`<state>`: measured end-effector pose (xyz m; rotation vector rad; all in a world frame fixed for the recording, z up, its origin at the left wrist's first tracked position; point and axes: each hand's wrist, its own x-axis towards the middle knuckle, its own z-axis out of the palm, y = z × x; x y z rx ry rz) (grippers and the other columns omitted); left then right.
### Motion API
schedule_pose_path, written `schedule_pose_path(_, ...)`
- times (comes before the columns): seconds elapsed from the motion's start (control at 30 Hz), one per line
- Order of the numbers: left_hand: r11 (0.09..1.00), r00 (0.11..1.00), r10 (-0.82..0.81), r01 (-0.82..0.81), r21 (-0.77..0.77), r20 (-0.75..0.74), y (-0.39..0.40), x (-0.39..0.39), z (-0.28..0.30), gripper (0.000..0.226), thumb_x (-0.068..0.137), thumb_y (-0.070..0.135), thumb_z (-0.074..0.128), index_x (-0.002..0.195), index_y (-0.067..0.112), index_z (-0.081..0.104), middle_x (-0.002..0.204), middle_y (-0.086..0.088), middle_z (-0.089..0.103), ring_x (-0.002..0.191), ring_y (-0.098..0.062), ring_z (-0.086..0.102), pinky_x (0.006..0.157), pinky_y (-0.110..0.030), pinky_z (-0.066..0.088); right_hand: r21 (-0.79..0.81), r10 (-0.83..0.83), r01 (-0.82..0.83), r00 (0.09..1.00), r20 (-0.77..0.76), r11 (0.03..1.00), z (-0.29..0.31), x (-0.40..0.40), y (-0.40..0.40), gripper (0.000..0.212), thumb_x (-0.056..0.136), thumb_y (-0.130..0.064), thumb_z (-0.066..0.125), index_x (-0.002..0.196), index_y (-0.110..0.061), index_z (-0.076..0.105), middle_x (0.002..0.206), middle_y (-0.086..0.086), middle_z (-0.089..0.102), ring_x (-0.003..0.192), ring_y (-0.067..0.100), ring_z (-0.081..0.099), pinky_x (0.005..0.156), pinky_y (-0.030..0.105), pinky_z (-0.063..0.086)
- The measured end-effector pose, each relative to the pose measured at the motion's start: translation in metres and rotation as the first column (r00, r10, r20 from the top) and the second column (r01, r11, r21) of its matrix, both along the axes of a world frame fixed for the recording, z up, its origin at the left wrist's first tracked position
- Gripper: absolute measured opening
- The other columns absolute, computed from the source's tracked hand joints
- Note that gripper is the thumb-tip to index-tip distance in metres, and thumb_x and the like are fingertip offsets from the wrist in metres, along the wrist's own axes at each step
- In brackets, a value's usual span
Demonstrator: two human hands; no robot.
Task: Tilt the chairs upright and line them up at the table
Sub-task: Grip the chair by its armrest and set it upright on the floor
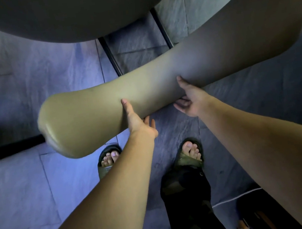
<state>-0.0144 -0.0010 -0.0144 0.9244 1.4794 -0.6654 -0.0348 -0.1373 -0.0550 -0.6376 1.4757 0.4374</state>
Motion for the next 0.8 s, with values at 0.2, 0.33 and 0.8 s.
schedule_pose_path(0.2,0.996,1.0,0.001,-0.002,0.085,0.019,0.022,0.011,0.07,0.093,0.059,0.078,0.066,0.134,0.024,0.051,0.132,0.006,0.06,0.107,-0.01,0.058,0.097,-0.027,0.04,0.078,-0.024,0.024,1.0,-0.004,0.997,0.077,0.002,0.014,0.056,0.079,-0.048,0.073,0.117,-0.016,0.047,0.09,0.0,0.057,0.049,0.005,0.064,0.09,0.033,0.05)
schedule_pose_path(0.33,0.987,0.995,-0.004,-0.011,0.159,0.096,0.042,0.03,0.133,0.089,0.058,0.073,0.072,0.127,0.02,0.054,0.119,0.001,0.064,0.086,-0.01,0.06,0.088,-0.028,0.048,0.037,0.003,-0.004,1.0,0.016,0.999,0.15,0.017,0.03,0.057,0.078,-0.043,0.076,0.116,-0.011,0.049,0.112,0.008,0.057,0.102,0.021,0.06,0.089,0.034,0.052)
schedule_pose_path(0.8,0.979,0.897,-0.104,0.017,0.202,0.43,0.086,0.177,0.365,0.02,0.09,0.025,0.066,0.084,0.014,0.05,0.084,-0.001,0.058,0.07,-0.015,0.058,0.073,-0.038,0.054,-0.149,0.218,-0.194,0.963,0.16,0.97,0.392,0.141,0.069,0.04,0.089,-0.035,0.066,0.119,-0.012,0.053,0.085,0.008,0.067,0.07,0.02,0.067,0.058,0.033,0.05)
